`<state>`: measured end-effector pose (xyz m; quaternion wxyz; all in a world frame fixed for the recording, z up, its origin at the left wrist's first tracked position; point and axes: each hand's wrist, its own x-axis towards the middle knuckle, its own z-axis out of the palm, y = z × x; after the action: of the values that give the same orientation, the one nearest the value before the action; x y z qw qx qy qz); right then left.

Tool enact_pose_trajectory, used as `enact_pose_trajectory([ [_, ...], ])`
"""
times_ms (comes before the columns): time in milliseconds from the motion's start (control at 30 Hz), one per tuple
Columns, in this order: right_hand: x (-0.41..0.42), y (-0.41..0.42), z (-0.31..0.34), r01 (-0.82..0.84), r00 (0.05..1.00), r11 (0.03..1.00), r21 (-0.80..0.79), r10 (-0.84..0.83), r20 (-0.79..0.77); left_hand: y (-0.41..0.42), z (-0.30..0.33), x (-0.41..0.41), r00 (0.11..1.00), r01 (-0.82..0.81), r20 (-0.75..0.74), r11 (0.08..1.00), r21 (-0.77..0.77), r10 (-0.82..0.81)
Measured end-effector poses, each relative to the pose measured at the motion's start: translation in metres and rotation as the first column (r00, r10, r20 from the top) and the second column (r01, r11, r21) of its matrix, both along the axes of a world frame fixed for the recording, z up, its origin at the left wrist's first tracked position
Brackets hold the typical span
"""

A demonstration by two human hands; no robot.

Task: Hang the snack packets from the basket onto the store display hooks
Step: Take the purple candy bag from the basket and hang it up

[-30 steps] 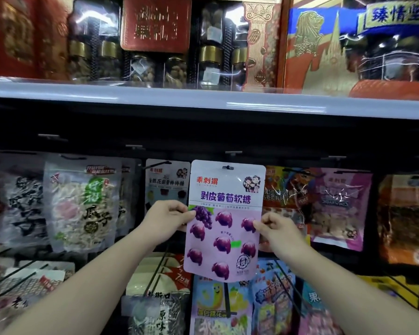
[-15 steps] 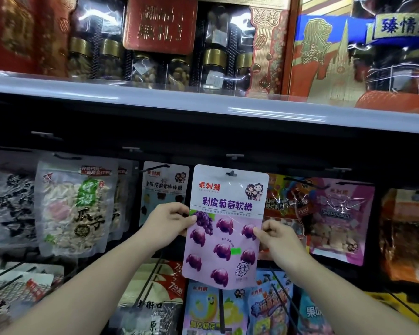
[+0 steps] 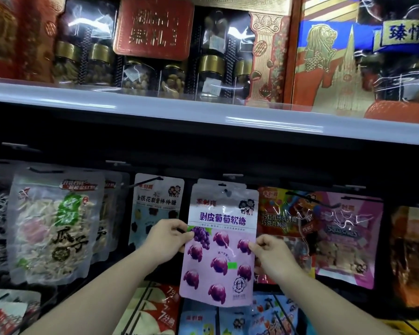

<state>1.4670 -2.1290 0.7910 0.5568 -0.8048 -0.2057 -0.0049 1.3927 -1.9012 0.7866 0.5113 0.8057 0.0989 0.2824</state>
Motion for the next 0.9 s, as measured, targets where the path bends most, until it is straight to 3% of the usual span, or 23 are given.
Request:
enact_pose_trajectory([
  [300,0.077,0.039,-0.004,0.117,0.992,0.993,0.010,-0.117,-0.048,0.037,-0.013,0.088,0.998,-0.062,-0.014,0.998,-0.023,0.062],
  [433,0.099,0.052,-0.004,0.198,0.980,0.969,-0.145,-0.196,0.028,0.044,-0.010,0.112,0.992,-0.081,-0.085,0.987,0.139,0.093],
  [533,0.094,0.062,0.002,0.228,0.973,0.938,-0.262,-0.210,0.096,0.053,-0.004,0.126,0.996,-0.082,-0.027,0.977,0.197,0.089],
  [700,0.094,0.065,0.002,0.282,0.956,0.888,-0.364,-0.228,0.185,0.061,-0.003,0.131,0.993,-0.065,-0.082,0.969,0.238,0.086],
  [800,0.091,0.055,0.000,0.301,0.948,0.891,-0.339,-0.241,0.210,0.046,-0.003,0.110,0.950,-0.132,-0.178,0.844,0.519,0.257],
  [900,0.071,0.036,0.005,0.339,0.926,0.876,-0.344,-0.245,0.288,0.022,0.004,0.071,0.866,-0.244,-0.141,0.651,0.719,0.480],
])
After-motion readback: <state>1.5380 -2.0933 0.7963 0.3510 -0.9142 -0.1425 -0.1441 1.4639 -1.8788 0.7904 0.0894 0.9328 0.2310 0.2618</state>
